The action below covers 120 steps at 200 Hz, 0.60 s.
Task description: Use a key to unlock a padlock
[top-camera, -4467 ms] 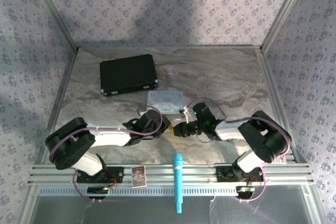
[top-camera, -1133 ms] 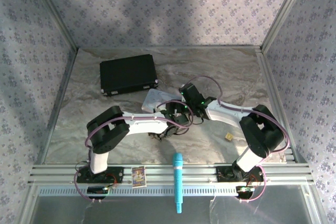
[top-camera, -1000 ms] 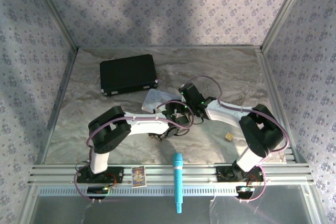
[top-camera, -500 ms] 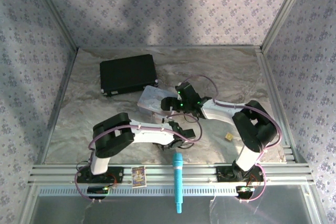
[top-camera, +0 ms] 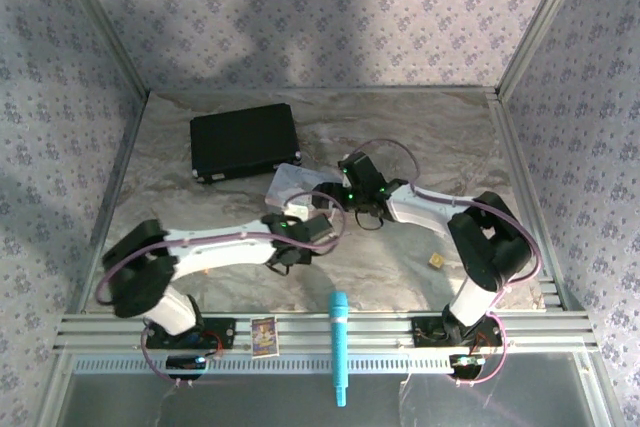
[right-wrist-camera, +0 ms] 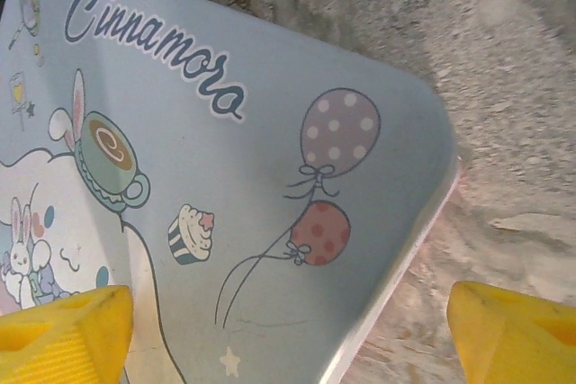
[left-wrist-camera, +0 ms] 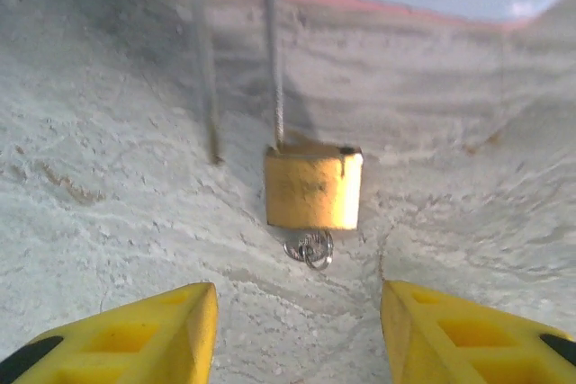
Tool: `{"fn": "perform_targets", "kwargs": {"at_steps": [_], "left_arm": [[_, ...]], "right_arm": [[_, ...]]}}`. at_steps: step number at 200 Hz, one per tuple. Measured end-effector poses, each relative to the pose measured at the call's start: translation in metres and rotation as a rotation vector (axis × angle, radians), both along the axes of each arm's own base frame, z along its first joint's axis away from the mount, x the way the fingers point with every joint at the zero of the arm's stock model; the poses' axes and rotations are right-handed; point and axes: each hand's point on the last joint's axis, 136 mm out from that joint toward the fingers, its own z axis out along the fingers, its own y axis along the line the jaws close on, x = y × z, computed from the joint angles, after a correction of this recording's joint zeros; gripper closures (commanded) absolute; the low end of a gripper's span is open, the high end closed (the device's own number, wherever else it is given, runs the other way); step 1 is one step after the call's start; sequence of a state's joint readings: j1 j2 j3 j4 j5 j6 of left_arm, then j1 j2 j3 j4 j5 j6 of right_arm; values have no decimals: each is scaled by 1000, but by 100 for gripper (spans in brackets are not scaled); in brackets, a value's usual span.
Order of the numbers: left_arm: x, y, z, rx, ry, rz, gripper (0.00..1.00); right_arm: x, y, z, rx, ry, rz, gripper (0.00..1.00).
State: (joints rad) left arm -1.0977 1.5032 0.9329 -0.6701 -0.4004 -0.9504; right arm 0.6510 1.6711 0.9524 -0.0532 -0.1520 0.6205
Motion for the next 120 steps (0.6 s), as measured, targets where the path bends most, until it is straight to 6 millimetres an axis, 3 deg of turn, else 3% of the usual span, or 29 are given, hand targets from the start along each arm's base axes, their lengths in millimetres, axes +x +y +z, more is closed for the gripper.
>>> {"fn": "perform_targets", "kwargs": {"at_steps": [36,61,81,102,120], "left_arm": [[32,16,18,-91,-40,56,45],[43,26,20,-82,-43,67,45],[49,29,24,-98,-51,67,44],[55,32,32,-146,-60,73,13],[59,42,37,-180,-68,92,4]], "right_arm": [[1,-19,11,-93,-27,3,3],[3,-27,38,-122,-84,6,3],[-7,-28,62,-99,-133,14,7],[-34,-18,73,-61,-157,56,8],[-65,2,65,-54,-138,127,7]]}}
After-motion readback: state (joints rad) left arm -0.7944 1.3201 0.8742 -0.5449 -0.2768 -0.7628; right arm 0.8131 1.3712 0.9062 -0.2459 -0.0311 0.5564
